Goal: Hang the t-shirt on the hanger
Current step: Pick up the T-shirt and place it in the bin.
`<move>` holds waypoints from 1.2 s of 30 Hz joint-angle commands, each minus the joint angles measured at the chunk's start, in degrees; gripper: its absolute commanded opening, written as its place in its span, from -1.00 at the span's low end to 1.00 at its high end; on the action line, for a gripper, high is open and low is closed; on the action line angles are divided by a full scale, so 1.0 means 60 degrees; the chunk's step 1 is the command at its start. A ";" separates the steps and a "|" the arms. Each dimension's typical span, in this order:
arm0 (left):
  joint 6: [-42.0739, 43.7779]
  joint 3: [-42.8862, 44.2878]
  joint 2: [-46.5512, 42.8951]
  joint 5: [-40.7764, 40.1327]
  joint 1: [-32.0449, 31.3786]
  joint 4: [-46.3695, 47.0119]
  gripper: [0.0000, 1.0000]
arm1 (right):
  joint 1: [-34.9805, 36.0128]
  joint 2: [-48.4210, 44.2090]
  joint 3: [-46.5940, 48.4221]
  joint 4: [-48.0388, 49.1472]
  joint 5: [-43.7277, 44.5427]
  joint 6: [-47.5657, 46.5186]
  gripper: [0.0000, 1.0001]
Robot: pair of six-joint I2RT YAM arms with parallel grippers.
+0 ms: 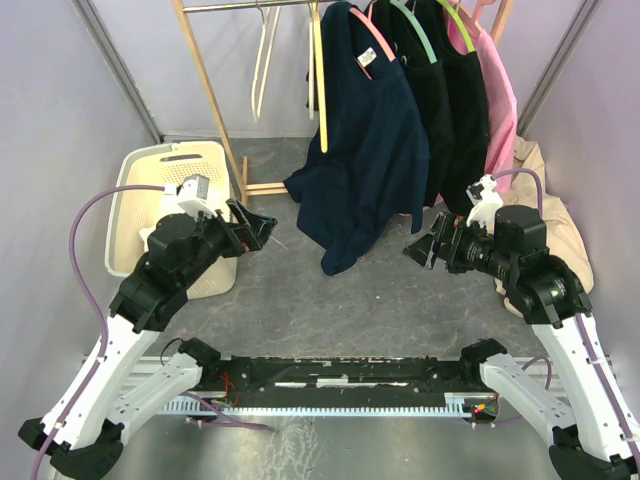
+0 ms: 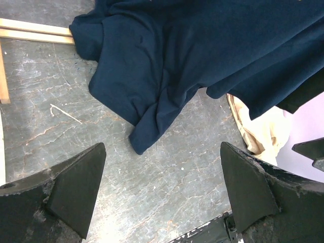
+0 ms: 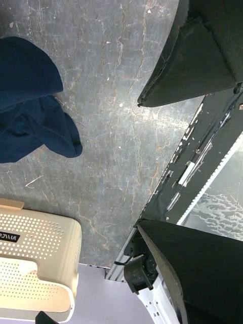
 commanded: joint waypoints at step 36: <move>0.1854 0.2620 0.2574 -0.3065 0.2365 -0.1045 0.99 | -0.0029 0.1486 0.1128 0.0725 -0.1094 -0.0066 0.99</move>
